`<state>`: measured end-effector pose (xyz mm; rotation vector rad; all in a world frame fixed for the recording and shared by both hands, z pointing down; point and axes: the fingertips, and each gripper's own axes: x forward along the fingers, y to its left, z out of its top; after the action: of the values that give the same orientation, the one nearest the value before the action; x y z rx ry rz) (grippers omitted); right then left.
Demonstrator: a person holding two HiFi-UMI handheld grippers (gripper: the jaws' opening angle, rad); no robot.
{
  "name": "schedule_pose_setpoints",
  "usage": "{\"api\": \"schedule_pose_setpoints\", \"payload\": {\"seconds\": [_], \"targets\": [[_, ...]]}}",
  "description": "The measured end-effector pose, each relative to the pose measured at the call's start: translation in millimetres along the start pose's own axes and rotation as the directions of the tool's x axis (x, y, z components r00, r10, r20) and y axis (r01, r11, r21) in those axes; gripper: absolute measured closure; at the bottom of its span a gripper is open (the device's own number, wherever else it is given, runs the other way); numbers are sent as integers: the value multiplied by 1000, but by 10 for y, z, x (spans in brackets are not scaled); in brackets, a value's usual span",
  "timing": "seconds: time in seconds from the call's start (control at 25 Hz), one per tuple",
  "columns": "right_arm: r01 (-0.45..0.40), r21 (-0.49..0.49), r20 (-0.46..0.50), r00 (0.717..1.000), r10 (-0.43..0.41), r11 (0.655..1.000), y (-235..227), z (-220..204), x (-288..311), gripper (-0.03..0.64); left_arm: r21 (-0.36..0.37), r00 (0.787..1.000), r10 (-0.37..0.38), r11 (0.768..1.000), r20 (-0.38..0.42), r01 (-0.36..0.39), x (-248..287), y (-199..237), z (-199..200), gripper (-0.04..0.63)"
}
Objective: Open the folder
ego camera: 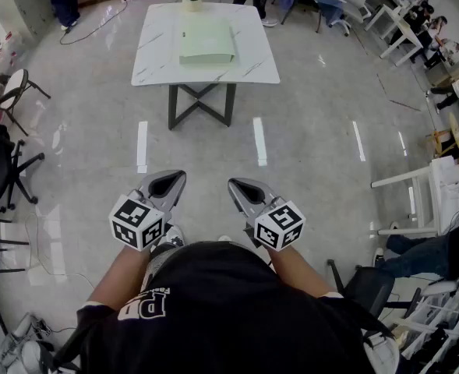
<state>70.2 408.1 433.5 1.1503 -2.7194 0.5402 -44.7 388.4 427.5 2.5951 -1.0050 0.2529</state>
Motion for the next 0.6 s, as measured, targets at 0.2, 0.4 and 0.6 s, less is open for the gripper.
{"api": "schedule_pose_setpoints", "payload": {"seconds": [0.2, 0.4, 0.6], "targets": [[-2, -8, 4, 1000, 2, 1000, 12, -2, 5, 617, 3, 1000, 0, 1000, 4, 0, -8, 9, -9, 541], [-6, -10, 5, 1000, 6, 1000, 18, 8, 22, 617, 5, 1000, -3, 1000, 5, 3, 3, 25, -2, 541], [-2, 9, 24, 1000, 2, 1000, 25, 44, 60, 617, -2, 1000, -16, 1000, 2, 16, 13, 62, 18, 541]]}}
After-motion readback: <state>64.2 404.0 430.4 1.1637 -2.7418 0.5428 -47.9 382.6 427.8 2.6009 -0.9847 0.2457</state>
